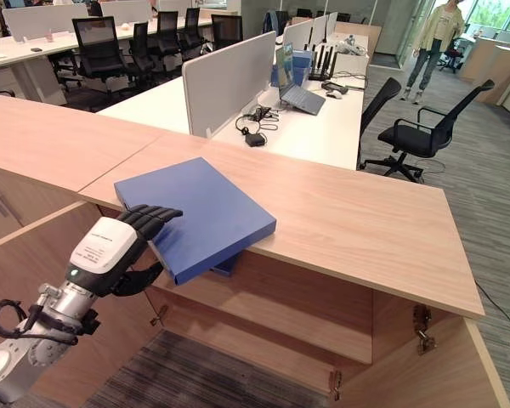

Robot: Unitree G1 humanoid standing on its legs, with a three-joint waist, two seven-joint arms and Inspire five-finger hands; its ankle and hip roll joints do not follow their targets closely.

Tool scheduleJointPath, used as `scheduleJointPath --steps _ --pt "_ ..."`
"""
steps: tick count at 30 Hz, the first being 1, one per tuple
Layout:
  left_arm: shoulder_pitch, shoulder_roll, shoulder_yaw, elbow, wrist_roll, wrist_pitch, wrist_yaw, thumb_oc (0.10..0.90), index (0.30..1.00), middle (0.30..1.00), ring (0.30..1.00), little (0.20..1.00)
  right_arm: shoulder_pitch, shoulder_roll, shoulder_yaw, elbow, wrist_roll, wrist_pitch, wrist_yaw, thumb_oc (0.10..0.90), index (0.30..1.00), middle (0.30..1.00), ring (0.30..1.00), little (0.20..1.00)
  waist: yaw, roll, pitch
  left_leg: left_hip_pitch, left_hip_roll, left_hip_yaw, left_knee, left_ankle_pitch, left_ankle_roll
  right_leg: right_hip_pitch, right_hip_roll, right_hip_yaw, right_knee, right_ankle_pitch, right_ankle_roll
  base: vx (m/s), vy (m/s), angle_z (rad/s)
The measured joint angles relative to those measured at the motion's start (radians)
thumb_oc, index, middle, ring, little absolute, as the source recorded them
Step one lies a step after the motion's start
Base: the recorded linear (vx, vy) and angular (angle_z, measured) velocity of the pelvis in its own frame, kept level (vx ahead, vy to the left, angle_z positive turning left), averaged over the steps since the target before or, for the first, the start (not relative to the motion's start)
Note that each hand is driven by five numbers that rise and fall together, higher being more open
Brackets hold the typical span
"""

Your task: Put the empty folder in the office cabinet

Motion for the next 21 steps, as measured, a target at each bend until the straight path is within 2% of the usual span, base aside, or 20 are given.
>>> scheduleJointPath --steps 19,20,21 --pt "-0.132 0.000 -0.059 0.155 0.062 0.028 -0.007 0.800 0.900 0.900 0.900 0.900 0.002 -0.004 0.005 -0.001 -0.001 0.019 0.001 0.800 0.900 0.900 0.900 0.900 -0.036 0.006 -0.004 0.015 0.008 0.034 0.000 -0.005 0.005 0.000 0.001 0.043 0.000 0.012 -0.001 0.00 0.005 -0.06" --pt "-0.139 0.000 -0.062 0.156 0.063 0.032 -0.007 0.573 0.559 0.559 0.559 0.559 0.002 -0.005 0.009 -0.001 -0.001 0.019 0.001 0.800 0.900 0.900 0.900 0.900 -0.039 0.006 -0.004 0.016 0.008 0.037 0.000 -0.005 0.005 0.000 0.000 0.045 0.000 0.013 -0.001 0.00 0.002 -0.06" --pt "-0.147 -0.001 -0.073 0.159 0.063 0.039 -0.005 0.400 0.300 0.300 0.300 0.300 0.003 -0.005 0.010 -0.001 -0.001 0.019 0.001 0.800 0.900 0.900 0.900 0.900 -0.038 0.007 -0.005 0.016 0.008 0.039 0.000 -0.005 0.006 0.000 0.000 0.046 0.000 0.014 -0.001 0.00 0.002 -0.04"
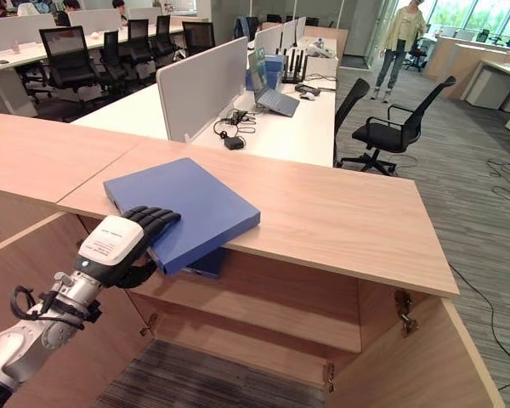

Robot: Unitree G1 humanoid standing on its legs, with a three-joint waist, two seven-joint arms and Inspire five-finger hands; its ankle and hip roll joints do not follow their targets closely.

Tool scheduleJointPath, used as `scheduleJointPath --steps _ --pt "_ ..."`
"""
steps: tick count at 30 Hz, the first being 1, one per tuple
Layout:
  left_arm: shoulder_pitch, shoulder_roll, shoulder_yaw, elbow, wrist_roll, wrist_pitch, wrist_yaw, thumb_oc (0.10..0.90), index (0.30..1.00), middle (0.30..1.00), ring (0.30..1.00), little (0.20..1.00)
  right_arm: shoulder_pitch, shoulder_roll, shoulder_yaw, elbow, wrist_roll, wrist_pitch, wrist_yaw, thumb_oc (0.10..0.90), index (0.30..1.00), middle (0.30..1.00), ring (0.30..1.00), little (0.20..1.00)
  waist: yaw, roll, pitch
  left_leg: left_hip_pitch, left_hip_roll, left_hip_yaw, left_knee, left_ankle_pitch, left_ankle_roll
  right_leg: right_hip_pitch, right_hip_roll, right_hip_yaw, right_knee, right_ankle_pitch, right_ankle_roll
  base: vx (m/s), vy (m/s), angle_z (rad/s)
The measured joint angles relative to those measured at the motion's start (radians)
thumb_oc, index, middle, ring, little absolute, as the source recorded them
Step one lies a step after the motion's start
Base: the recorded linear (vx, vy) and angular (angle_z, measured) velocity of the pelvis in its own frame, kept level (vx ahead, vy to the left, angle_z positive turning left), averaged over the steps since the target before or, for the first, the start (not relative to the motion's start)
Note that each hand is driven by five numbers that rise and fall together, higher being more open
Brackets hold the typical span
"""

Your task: Put the empty folder in the office cabinet

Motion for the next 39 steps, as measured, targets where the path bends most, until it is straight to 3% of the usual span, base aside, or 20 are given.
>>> scheduleJointPath --steps 9,16,18,23,25,28,29,30,32,33,36,39 --pt "-0.061 -0.028 -0.016 0.008 0.003 0.010 0.078 0.400 0.300 0.300 0.300 0.300 0.008 -0.003 0.008 0.000 0.000 0.003 -0.001 0.800 0.900 0.900 0.900 0.900 -0.005 0.006 -0.034 0.003 0.001 0.014 0.000 -0.002 0.003 -0.001 -0.002 0.004 0.000 0.003 0.000 0.00 0.002 -0.03" --pt "-0.058 -0.157 0.009 0.018 -0.014 0.029 0.104 0.400 0.300 0.300 0.300 0.300 0.010 -0.010 0.008 0.001 0.000 0.007 -0.003 0.800 0.900 0.900 0.900 0.900 -0.021 0.021 -0.046 0.003 0.004 0.014 0.000 -0.001 0.003 -0.001 0.001 0.005 0.000 0.007 -0.002 0.00 0.000 0.00" --pt "-0.047 -0.161 0.017 -0.023 -0.026 0.028 0.086 0.400 0.300 0.300 0.300 0.300 0.008 -0.011 0.006 0.000 0.000 0.007 -0.005 0.800 0.900 0.900 0.900 0.900 -0.022 0.023 -0.046 0.003 0.004 0.013 -0.001 -0.001 0.004 0.000 0.001 0.005 0.000 0.007 -0.002 0.00 0.000 0.00" --pt "0.050 -0.180 0.065 -0.210 -0.211 0.002 -0.010 0.400 0.300 0.300 0.300 0.300 0.015 -0.010 0.004 0.001 0.000 0.008 -0.014 0.800 0.900 0.900 0.900 0.900 -0.017 0.022 -0.044 0.001 0.002 0.008 0.000 -0.001 0.006 0.000 0.001 0.002 0.000 0.006 -0.001 -0.01 0.000 0.03" --pt "0.068 -0.204 0.084 -0.283 -0.338 -0.004 -0.063 0.400 0.300 0.300 0.300 0.300 0.015 -0.012 0.004 0.001 0.000 0.009 -0.014 0.800 0.900 0.900 0.900 0.900 -0.013 0.023 -0.043 0.001 0.000 0.002 0.000 0.001 0.007 0.001 0.000 -0.001 0.000 0.004 0.001 -0.02 0.003 0.09" --pt "0.065 -0.203 0.109 -0.395 -0.770 -0.018 -0.222 0.400 0.300 0.300 0.300 0.300 0.011 -0.017 0.005 0.001 0.001 0.012 -0.004 0.800 0.900 0.900 0.900 0.900 -0.013 0.032 -0.042 0.000 -0.001 -0.006 -0.001 0.002 0.009 0.003 0.000 -0.002 0.000 0.003 0.002 -0.01 0.012 0.04" --pt "0.064 -0.192 0.125 -0.450 -1.004 -0.020 -0.310 0.400 0.300 0.300 0.300 0.300 0.008 -0.022 0.005 0.000 0.001 0.016 0.007 0.800 0.900 0.900 0.900 0.900 -0.014 0.039 -0.041 0.000 -0.002 -0.006 -0.003 0.002 0.009 0.003 0.000 -0.002 0.000 0.004 0.002 0.00 0.000 0.00" --pt "0.066 -0.190 0.123 -0.465 -1.094 -0.016 -0.344 0.400 0.300 0.300 0.300 0.300 0.006 -0.025 0.006 0.000 0.001 0.017 0.013 0.800 0.900 0.900 0.900 0.900 -0.013 0.045 -0.041 0.000 -0.003 -0.007 -0.004 0.003 0.009 0.003 -0.001 -0.002 0.000 0.004 0.002 0.00 0.000 0.00" --pt "0.094 -0.126 0.091 -0.489 -1.433 0.017 -0.482 0.400 0.300 0.300 0.300 0.300 0.003 -0.032 0.028 0.000 0.001 0.018 0.040 0.800 0.900 0.900 0.900 0.900 -0.015 0.047 -0.036 0.000 -0.002 -0.006 -0.004 0.003 0.009 0.003 0.000 -0.002 0.000 0.005 0.002 0.00 0.000 0.00" --pt "0.109 -0.121 0.073 -0.483 -1.531 0.041 -0.532 0.400 0.300 0.300 0.300 0.300 0.001 -0.035 0.028 0.000 0.001 0.018 0.051 0.800 0.900 0.900 0.900 0.900 -0.016 0.048 -0.035 0.000 -0.002 -0.006 -0.004 0.003 0.009 0.002 0.000 -0.002 0.000 0.005 0.002 0.00 0.000 0.00" --pt "0.153 -0.117 -0.012 -0.426 -1.692 0.138 -0.604 0.400 0.300 0.300 0.300 0.300 -0.004 -0.041 0.028 0.000 0.001 0.017 0.073 0.800 0.900 0.900 0.900 0.900 -0.019 0.052 -0.031 0.000 0.000 -0.006 -0.004 0.003 0.009 0.001 0.001 -0.001 0.000 0.004 0.002 0.00 0.000 0.00" --pt "0.195 -0.121 -0.058 -0.349 -1.770 0.187 -0.620 0.400 0.300 0.300 0.300 0.300 -0.010 -0.039 0.037 0.000 0.001 0.012 0.082 0.800 0.900 0.900 0.900 0.900 -0.020 0.051 -0.015 0.000 0.002 -0.006 0.000 0.002 0.009 0.001 0.004 -0.001 0.000 0.004 0.001 0.00 0.000 0.00"
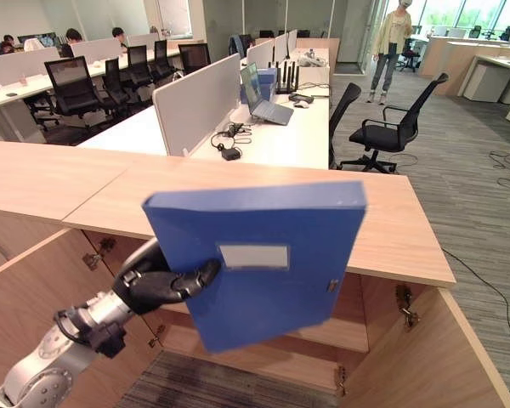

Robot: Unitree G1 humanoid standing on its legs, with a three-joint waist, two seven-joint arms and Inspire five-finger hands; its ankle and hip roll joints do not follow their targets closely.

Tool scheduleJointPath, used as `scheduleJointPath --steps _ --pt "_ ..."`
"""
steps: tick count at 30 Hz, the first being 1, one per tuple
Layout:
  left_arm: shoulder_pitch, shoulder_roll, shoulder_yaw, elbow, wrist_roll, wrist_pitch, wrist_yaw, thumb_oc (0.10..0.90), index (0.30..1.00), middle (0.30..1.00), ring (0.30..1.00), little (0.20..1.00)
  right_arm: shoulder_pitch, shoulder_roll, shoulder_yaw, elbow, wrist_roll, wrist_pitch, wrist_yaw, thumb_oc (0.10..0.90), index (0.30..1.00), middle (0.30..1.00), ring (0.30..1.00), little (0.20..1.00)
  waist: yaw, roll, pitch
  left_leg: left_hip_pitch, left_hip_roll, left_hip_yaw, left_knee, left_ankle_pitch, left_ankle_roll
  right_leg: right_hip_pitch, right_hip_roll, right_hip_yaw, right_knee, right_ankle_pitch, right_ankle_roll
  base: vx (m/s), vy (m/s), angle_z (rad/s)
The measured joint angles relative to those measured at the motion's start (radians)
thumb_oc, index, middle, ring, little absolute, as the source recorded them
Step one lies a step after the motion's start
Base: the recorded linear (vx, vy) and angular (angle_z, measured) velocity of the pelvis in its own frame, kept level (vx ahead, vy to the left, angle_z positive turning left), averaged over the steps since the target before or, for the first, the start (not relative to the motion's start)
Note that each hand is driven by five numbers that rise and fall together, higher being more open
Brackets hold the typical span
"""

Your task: Put the empty folder in the office cabinet

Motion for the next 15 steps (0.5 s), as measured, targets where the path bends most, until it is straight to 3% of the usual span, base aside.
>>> scheduleJointPath --steps 6,9,12,13,15 --pt "0.086 0.033 0.001 0.080 0.005 0.018 0.037 0.400 0.300 0.300 0.300 0.300 -0.015 0.019 0.000 0.000 0.000 -0.009 0.005 0.800 0.900 0.900 0.900 0.900 0.014 -0.029 0.034 -0.001 0.003 0.001 0.000 -0.001 -0.001 -0.001 0.003 -0.001 0.000 -0.002 -0.003 0.00 0.000 0.00" --pt "0.136 0.130 0.005 0.099 0.180 0.019 0.044 0.400 0.300 0.300 0.300 0.300 -0.022 0.023 0.001 0.004 0.000 -0.006 0.006 0.800 0.900 0.900 0.900 0.900 0.029 -0.033 0.036 0.000 0.000 -0.003 0.000 0.001 0.002 0.002 0.001 -0.002 0.000 -0.003 -0.002 0.01 0.001 0.04" --pt "0.147 0.125 -0.013 0.177 0.366 0.019 0.041 0.400 0.300 0.300 0.300 0.300 -0.038 0.014 0.029 0.002 0.000 -0.002 0.007 0.800 0.900 0.900 0.900 0.900 0.036 -0.027 0.038 0.000 -0.002 -0.006 0.000 -0.002 -0.001 0.003 -0.001 -0.003 0.000 -0.006 0.002 0.01 0.000 0.04" --pt "0.154 0.123 -0.025 0.239 0.492 0.047 0.042 0.400 0.300 0.300 0.300 0.300 -0.048 0.015 0.032 -0.001 0.000 -0.002 0.012 0.800 0.900 0.900 0.900 0.900 0.039 -0.027 0.039 -0.001 -0.002 -0.006 0.000 -0.002 -0.002 0.002 0.000 -0.003 0.000 -0.006 0.002 0.00 0.000 0.00" --pt "0.171 0.092 -0.030 0.337 0.565 0.042 0.041 0.400 0.300 0.300 0.300 0.300 -0.056 0.018 0.054 -0.026 0.000 0.007 0.012 0.800 0.900 0.900 0.900 0.900 0.042 -0.028 0.040 -0.001 -0.002 -0.005 0.000 -0.003 -0.002 0.001 0.000 -0.002 0.000 -0.006 0.002 0.00 0.002 -0.02"
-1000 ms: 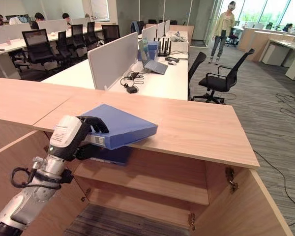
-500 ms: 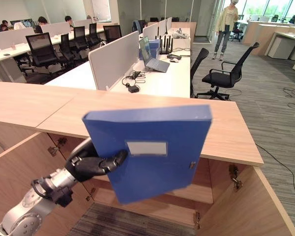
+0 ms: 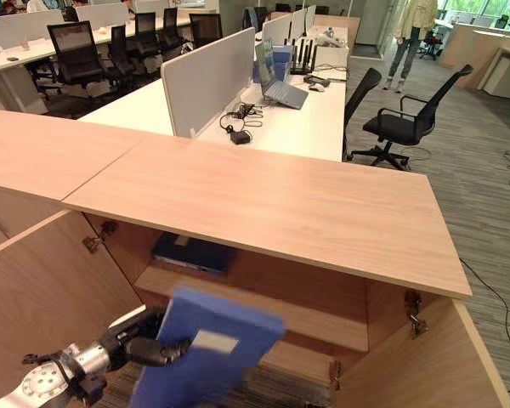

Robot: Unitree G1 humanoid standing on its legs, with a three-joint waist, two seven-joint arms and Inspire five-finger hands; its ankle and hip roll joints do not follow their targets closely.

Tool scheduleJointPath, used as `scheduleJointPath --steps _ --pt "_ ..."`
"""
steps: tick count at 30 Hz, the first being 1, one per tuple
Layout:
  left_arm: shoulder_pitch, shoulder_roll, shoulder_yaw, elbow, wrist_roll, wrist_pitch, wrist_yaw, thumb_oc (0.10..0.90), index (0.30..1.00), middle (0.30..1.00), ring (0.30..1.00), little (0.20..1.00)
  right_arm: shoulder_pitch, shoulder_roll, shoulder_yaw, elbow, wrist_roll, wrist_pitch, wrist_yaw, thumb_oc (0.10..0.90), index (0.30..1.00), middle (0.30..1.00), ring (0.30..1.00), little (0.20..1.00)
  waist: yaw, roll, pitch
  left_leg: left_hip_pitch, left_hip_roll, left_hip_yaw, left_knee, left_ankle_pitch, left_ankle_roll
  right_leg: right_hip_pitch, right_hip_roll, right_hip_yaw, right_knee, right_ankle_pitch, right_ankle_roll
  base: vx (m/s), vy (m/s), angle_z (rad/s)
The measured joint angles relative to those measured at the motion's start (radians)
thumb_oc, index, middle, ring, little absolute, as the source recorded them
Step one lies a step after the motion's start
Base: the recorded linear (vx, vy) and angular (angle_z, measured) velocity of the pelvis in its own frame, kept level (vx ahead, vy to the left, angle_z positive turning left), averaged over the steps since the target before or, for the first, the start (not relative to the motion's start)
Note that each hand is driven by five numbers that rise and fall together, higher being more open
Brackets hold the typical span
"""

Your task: Put the empty folder in the office cabinet

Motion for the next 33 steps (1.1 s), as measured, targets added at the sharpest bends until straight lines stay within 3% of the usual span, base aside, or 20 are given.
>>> scheduleJointPath --steps 6,17,23,28,33 --pt "0.040 -0.097 0.041 0.138 0.106 0.005 0.067 0.400 0.300 0.300 0.300 0.300 0.034 -0.013 0.063 -0.249 -0.002 0.025 0.001 0.800 0.900 0.900 0.900 0.900 0.008 -0.007 0.004 -0.007 -0.001 0.001 -0.003 -0.001 0.002 -0.006 -0.002 0.000 0.000 0.000 -0.001 0.00 0.000 0.00" --pt "0.042 -0.139 0.065 0.116 0.022 -0.001 0.087 0.400 0.300 0.300 0.300 0.300 0.032 -0.118 0.146 -0.622 0.008 -0.001 0.061 0.800 0.900 0.900 0.900 0.900 0.010 -0.007 0.004 -0.017 -0.008 -0.003 0.000 -0.002 0.008 -0.015 -0.008 -0.006 0.000 -0.001 0.002 0.00 0.000 0.00" --pt "0.011 -0.168 0.064 0.109 -0.029 -0.005 0.087 0.400 0.300 0.300 0.300 0.300 0.035 -0.122 0.202 -0.648 0.101 0.009 0.124 0.800 0.900 0.900 0.900 0.900 0.009 -0.008 0.004 -0.019 -0.007 -0.004 0.000 -0.003 0.008 -0.016 -0.007 -0.009 0.000 -0.002 0.002 0.00 -0.001 0.01" --pt "-0.042 -0.234 0.062 0.079 -0.187 -0.009 0.085 0.400 0.300 0.300 0.300 0.300 0.029 -0.107 0.228 -0.648 0.170 0.013 0.155 0.800 0.900 0.900 0.900 0.900 0.012 -0.005 0.006 -0.022 -0.008 -0.004 0.000 -0.003 0.008 -0.019 -0.007 -0.009 0.000 -0.003 0.002 0.00 0.000 0.01" --pt "-0.081 -0.222 0.029 0.065 -0.293 -0.008 0.049 0.400 0.300 0.300 0.300 0.300 -0.001 -0.150 0.237 -0.657 0.236 0.013 0.161 0.800 0.900 0.900 0.900 0.900 0.010 -0.009 0.005 -0.022 -0.007 -0.003 0.000 -0.003 0.009 -0.019 -0.007 -0.008 0.000 -0.002 0.003 0.00 0.000 0.00"
